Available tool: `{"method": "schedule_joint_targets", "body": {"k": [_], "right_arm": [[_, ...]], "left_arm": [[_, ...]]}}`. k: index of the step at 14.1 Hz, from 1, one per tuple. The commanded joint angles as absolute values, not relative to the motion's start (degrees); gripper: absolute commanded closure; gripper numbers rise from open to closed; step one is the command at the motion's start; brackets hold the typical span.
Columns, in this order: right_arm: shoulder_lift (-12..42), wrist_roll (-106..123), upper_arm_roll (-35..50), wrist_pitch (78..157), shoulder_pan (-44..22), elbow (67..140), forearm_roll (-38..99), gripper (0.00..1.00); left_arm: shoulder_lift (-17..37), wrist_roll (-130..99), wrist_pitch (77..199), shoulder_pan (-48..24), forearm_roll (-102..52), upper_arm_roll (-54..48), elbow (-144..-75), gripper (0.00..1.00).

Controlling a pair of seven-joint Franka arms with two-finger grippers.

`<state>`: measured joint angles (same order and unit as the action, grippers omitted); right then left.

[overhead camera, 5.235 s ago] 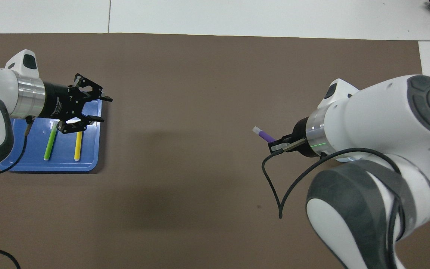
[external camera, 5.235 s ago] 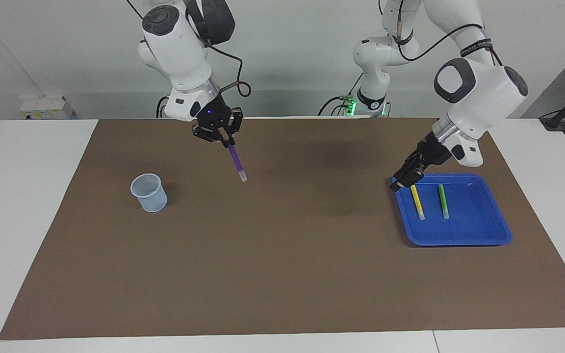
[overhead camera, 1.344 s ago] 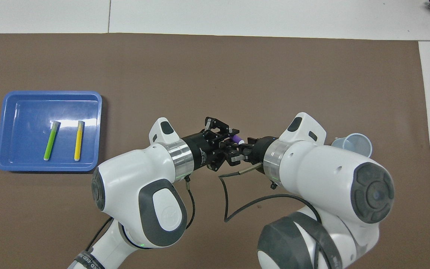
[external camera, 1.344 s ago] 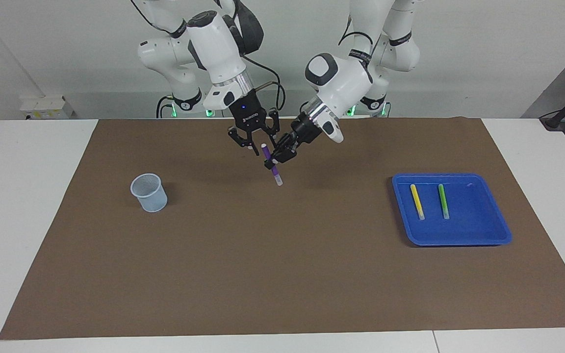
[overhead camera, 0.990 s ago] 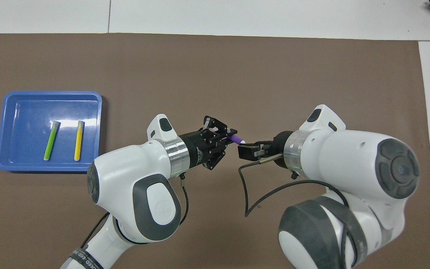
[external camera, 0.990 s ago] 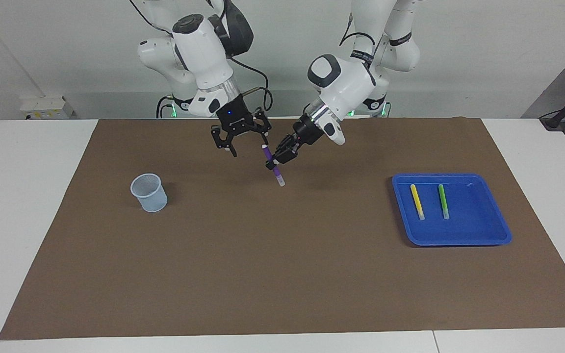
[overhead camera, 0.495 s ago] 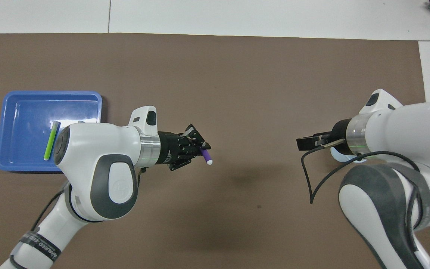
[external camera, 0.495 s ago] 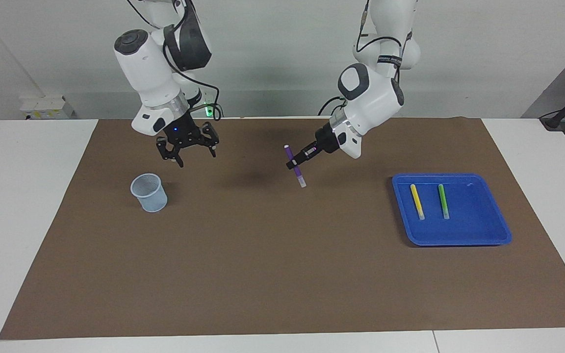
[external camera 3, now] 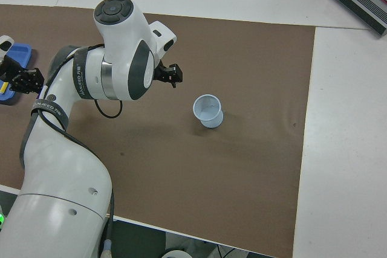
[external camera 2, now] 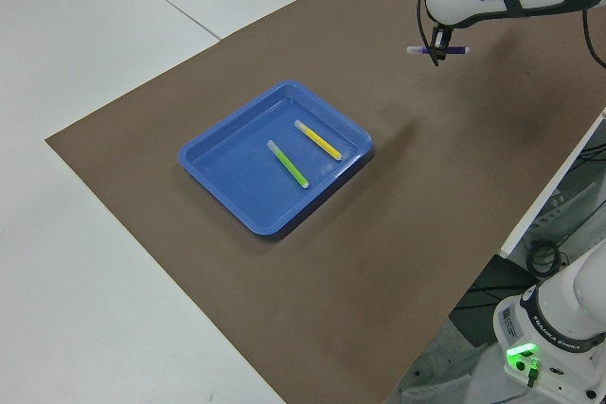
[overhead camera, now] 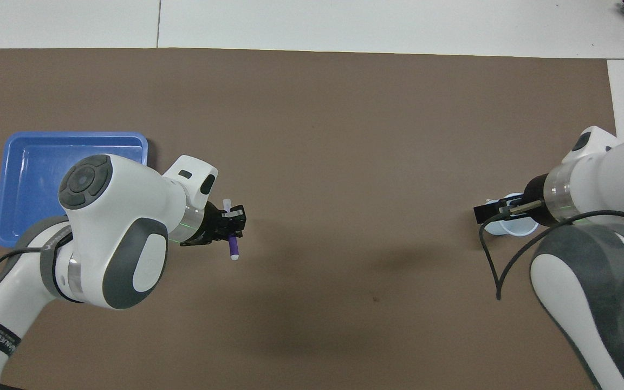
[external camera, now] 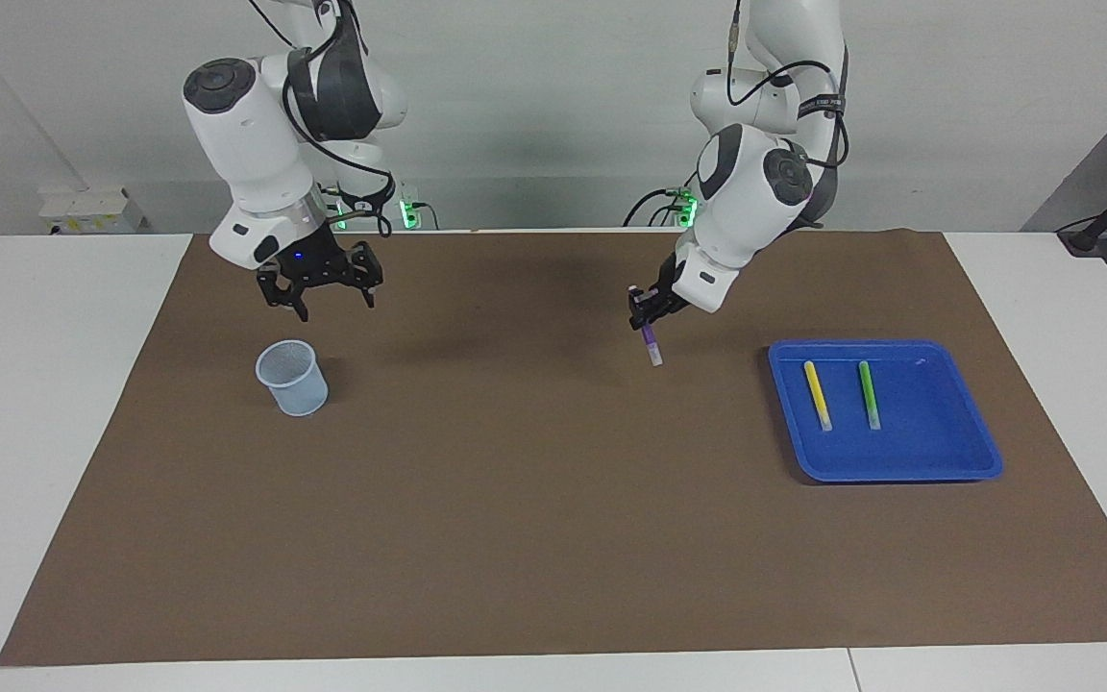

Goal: Right arm passes pens to left for tray arrangement
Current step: 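Carry the purple pen to the tray with the left gripper and lower it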

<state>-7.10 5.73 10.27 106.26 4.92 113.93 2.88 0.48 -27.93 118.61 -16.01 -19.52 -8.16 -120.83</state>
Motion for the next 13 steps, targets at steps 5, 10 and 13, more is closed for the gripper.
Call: {"method": "schedule_joint_targets", "body": {"k": [5, 10, 13], "right_arm": [[-1.15, 6.5, 9.85, 95.62, 6.08, 100.46, -3.25, 0.0], [0.88, 6.42, 3.27, 93.16, 0.8, 96.68, -2.56, 0.0], [-1.75, 5.36, -0.09, 96.75, -3.87, 102.73, -2.11, 0.0]], "left_arm": [[-0.7, -16.02, 110.83, -6.0, 2.43, -8.26, -118.65, 1.0], [-0.44, 8.12, 114.6, 11.04, 5.01, -7.91, -118.92, 1.0], [0.0, 14.58, 116.62, 17.47, 5.01, -7.91, -119.0, 1.0]]}}
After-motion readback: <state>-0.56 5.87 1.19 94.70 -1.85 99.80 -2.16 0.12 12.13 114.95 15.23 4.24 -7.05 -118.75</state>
